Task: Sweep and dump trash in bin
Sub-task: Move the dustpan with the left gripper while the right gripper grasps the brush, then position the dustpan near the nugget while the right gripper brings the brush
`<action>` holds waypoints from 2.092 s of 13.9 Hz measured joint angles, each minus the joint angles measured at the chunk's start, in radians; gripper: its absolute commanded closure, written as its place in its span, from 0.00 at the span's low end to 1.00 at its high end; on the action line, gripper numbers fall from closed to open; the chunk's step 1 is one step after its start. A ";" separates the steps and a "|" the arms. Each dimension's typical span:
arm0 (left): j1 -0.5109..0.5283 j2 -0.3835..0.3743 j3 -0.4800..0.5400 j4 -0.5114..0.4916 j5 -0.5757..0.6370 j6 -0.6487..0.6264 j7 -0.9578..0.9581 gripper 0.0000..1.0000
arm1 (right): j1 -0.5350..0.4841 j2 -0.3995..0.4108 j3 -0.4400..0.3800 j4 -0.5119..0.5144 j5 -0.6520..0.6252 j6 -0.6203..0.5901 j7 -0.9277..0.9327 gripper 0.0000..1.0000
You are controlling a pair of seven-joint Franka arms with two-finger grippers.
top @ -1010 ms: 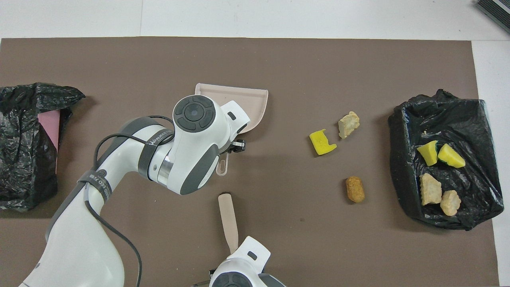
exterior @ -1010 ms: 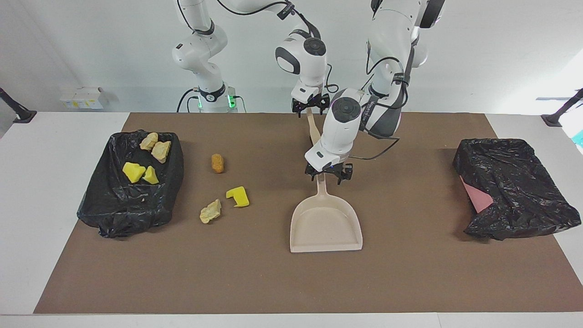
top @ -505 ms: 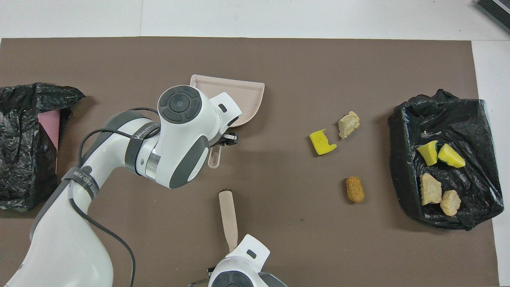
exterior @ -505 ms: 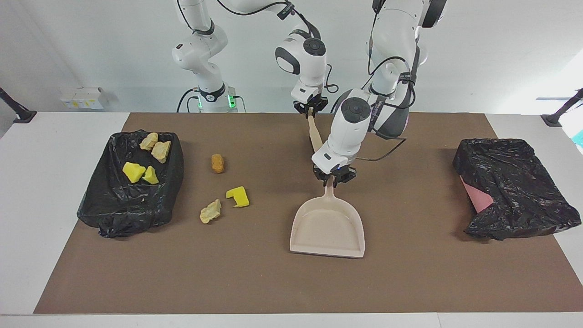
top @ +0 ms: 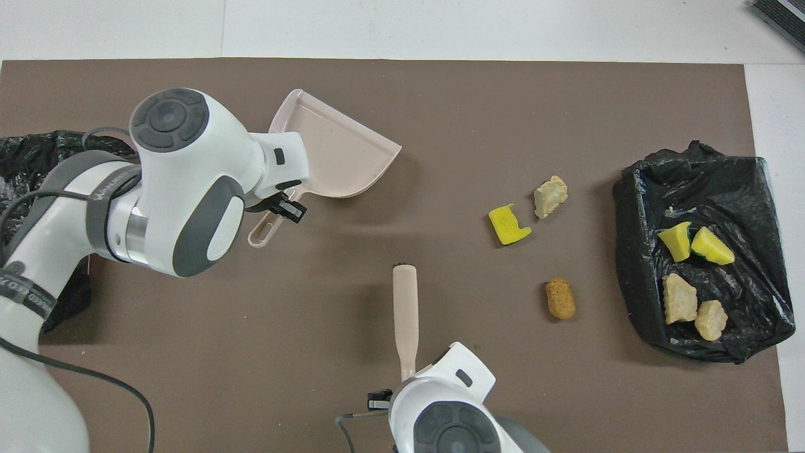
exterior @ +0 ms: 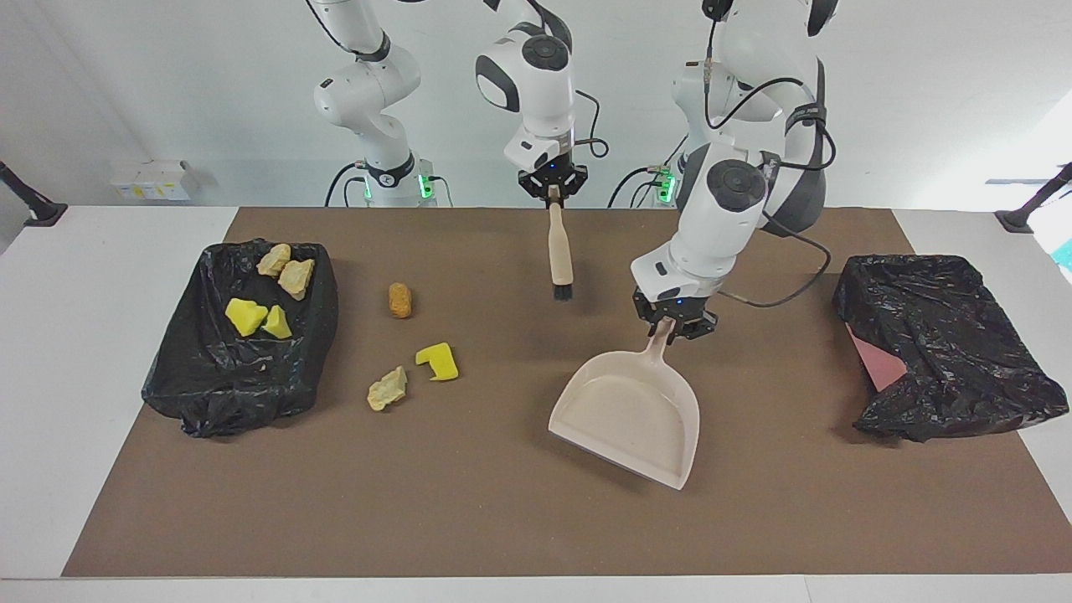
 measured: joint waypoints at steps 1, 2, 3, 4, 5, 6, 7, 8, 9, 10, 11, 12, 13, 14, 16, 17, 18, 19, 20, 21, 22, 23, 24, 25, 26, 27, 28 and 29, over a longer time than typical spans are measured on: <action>0.011 -0.014 0.000 -0.001 0.000 -0.023 0.078 1.00 | -0.032 -0.025 -0.001 -0.001 -0.025 -0.037 0.000 1.00; 0.016 -0.030 0.001 -0.004 0.002 -0.053 0.155 1.00 | -0.061 -0.046 -0.002 -0.003 -0.046 -0.069 0.000 1.00; 0.017 -0.045 0.003 -0.006 0.015 -0.081 0.226 1.00 | -0.092 -0.063 -0.002 -0.004 -0.057 -0.097 0.000 1.00; 0.018 -0.059 0.003 -0.009 0.031 -0.105 0.294 1.00 | -0.129 -0.078 -0.002 -0.004 -0.071 -0.130 -0.006 1.00; 0.018 -0.071 0.004 -0.012 0.040 -0.122 0.359 1.00 | -0.173 -0.095 -0.003 -0.004 -0.088 -0.171 -0.021 1.00; 0.018 -0.082 0.004 -0.021 0.047 -0.134 0.409 1.00 | -0.225 -0.112 -0.003 -0.005 -0.095 -0.222 -0.040 1.00; 0.018 -0.094 0.002 -0.041 0.058 -0.135 0.437 1.00 | -0.276 -0.126 -0.005 -0.007 -0.098 -0.275 -0.056 1.00; 0.015 -0.110 -0.002 -0.072 0.063 -0.126 0.450 1.00 | -0.327 -0.137 -0.005 -0.014 -0.099 -0.319 -0.071 1.00; 0.007 -0.125 -0.006 -0.105 0.063 -0.104 0.452 1.00 | -0.369 -0.144 -0.006 -0.024 -0.099 -0.347 -0.086 1.00; -0.010 -0.136 -0.009 -0.137 0.063 -0.078 0.443 1.00 | -0.408 -0.149 -0.006 -0.039 -0.100 -0.365 -0.105 1.00; -0.036 -0.140 -0.011 -0.164 0.063 -0.053 0.412 1.00 | -0.445 -0.157 -0.006 -0.061 -0.103 -0.374 -0.124 1.00; -0.073 -0.138 -0.013 -0.184 0.064 -0.033 0.364 1.00 | -0.468 -0.165 -0.007 -0.089 -0.115 -0.375 -0.129 1.00; -0.113 -0.136 -0.015 -0.199 0.065 -0.018 0.322 1.00 | -0.477 -0.173 -0.006 -0.121 -0.130 -0.375 -0.129 1.00; -0.150 -0.131 -0.017 -0.208 0.068 -0.008 0.296 1.00 | -0.481 -0.181 -0.006 -0.154 -0.136 -0.372 -0.129 1.00; -0.206 -0.119 -0.019 -0.223 0.077 0.016 0.272 1.00 | -0.501 -0.189 -0.005 -0.203 -0.145 -0.365 -0.129 1.00; -0.225 -0.113 -0.020 -0.236 0.079 0.043 0.271 1.00 | -0.511 -0.189 -0.005 -0.223 -0.146 -0.353 -0.129 1.00; -0.241 -0.108 -0.020 -0.252 0.084 0.075 0.271 1.00 | -0.518 -0.189 -0.005 -0.242 -0.147 -0.335 -0.129 1.00; -0.255 -0.104 -0.020 -0.266 0.091 0.099 0.271 1.00 | -0.521 -0.189 -0.005 -0.258 -0.147 -0.313 -0.129 1.00; -0.272 -0.101 -0.020 -0.276 0.096 0.113 0.271 1.00 | -0.520 -0.187 -0.004 -0.269 -0.147 -0.288 -0.129 1.00; -0.290 -0.101 -0.020 -0.283 0.097 0.120 0.271 1.00 | -0.520 -0.182 -0.002 -0.275 -0.147 -0.264 -0.129 1.00; -0.305 -0.101 -0.021 -0.286 0.098 0.123 0.271 1.00 | -0.519 -0.168 0.001 -0.279 -0.147 -0.238 -0.129 1.00; -0.317 -0.101 -0.021 -0.286 0.098 0.125 0.271 1.00 | -0.519 -0.145 0.005 -0.279 -0.147 -0.207 -0.129 1.00; -0.329 -0.101 -0.021 -0.286 0.098 0.125 0.271 1.00 | -0.518 -0.115 0.007 -0.276 -0.147 -0.174 -0.129 1.00; -0.338 -0.101 -0.021 -0.286 0.098 0.125 0.271 1.00 | -0.517 -0.076 0.009 -0.263 -0.147 -0.149 -0.129 1.00; -0.341 -0.100 -0.022 -0.287 0.098 0.125 0.271 1.00 | -0.514 -0.033 0.010 -0.237 -0.146 -0.132 -0.129 1.00; -0.341 -0.098 -0.021 -0.289 0.098 0.125 0.270 1.00 | -0.505 0.009 0.010 -0.199 -0.137 -0.127 -0.129 1.00; -0.341 -0.097 -0.020 -0.290 0.098 0.125 0.265 1.00 | -0.490 0.050 0.011 -0.157 -0.117 -0.125 -0.129 1.00; -0.341 -0.096 -0.020 -0.290 0.098 0.125 0.255 1.00 | -0.471 0.087 0.012 -0.115 -0.097 -0.123 -0.129 1.00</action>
